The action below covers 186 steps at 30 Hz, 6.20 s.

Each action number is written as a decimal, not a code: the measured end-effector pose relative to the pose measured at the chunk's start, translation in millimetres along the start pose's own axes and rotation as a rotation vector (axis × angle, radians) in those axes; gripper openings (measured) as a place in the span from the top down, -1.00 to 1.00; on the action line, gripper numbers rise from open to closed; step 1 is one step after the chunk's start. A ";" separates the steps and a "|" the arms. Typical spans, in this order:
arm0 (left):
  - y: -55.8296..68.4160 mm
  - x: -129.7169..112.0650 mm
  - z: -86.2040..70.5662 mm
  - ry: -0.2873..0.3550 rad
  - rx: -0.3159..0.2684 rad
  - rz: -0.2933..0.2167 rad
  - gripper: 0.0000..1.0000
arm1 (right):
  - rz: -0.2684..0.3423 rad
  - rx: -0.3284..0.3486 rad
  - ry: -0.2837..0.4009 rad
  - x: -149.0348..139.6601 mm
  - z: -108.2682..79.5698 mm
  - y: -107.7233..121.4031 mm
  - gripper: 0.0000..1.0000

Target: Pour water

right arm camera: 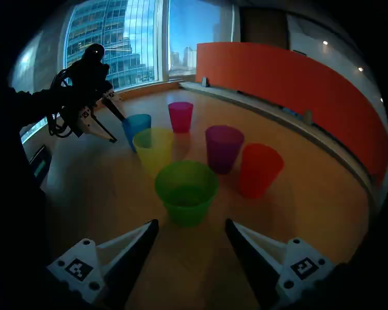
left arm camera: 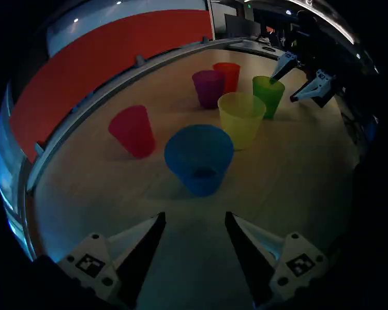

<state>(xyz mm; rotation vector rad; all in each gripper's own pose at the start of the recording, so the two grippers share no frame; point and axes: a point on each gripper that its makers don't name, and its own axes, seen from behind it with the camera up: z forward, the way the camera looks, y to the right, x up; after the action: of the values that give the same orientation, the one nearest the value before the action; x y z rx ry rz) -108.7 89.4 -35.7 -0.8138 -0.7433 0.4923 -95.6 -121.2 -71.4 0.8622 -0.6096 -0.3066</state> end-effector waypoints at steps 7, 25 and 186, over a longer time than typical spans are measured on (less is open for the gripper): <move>-0.6 -0.9 -13.5 0.032 0.036 -0.022 -0.70 | 0.017 -0.034 0.031 5.0 -12.9 -3.2 -1.00; -45.4 27.9 -69.2 0.293 0.282 -0.211 -0.69 | 0.171 -0.279 0.266 55.9 -60.7 28.8 -1.00; -93.7 26.1 -96.5 0.749 0.812 -0.518 -0.69 | 0.255 -0.886 0.653 57.2 -121.3 131.8 -0.98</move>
<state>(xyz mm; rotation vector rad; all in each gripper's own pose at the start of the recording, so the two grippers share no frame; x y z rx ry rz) -8.5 4.9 4.3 0.0075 -0.0032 -0.0241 25.4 7.5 -7.0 -0.0037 0.0614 -0.0294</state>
